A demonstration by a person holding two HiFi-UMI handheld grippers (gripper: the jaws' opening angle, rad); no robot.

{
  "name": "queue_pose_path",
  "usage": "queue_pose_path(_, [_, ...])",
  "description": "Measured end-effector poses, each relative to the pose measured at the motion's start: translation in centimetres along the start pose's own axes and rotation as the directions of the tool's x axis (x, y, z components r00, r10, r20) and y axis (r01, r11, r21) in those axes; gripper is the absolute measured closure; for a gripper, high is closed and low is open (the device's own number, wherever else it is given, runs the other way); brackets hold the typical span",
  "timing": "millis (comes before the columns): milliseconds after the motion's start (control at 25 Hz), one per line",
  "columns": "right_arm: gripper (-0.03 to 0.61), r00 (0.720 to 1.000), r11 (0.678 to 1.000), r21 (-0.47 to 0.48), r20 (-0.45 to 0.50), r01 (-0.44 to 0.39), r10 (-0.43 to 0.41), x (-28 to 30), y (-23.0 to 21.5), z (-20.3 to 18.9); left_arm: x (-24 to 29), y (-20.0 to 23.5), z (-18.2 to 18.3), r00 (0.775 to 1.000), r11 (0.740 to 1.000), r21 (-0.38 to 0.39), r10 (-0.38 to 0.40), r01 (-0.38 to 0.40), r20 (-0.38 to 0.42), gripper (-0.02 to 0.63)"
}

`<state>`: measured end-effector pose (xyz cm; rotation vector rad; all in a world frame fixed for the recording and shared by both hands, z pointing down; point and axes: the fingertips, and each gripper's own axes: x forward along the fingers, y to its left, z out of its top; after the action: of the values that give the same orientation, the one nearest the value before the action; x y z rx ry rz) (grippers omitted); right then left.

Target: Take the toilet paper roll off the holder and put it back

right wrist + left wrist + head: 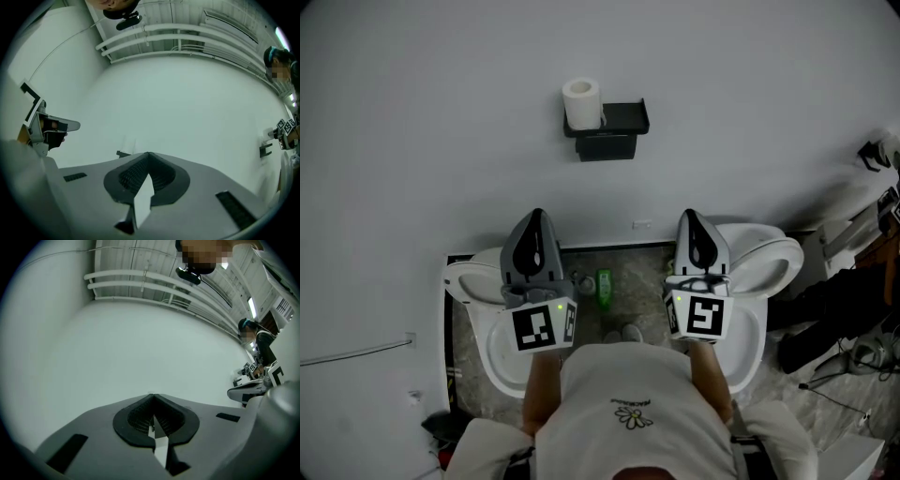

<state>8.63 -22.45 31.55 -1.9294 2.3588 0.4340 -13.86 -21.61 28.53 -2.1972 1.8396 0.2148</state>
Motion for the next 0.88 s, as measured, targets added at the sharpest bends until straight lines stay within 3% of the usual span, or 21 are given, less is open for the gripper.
queue_pose_path(880, [0.568, 0.999, 0.999, 0.015, 0.013, -0.030, 0.030, -0.11, 0.49, 0.57, -0.01, -0.82, 0.13, 1.000, 1.000, -0.006, -0.002, 0.002, -0.005, 0.597])
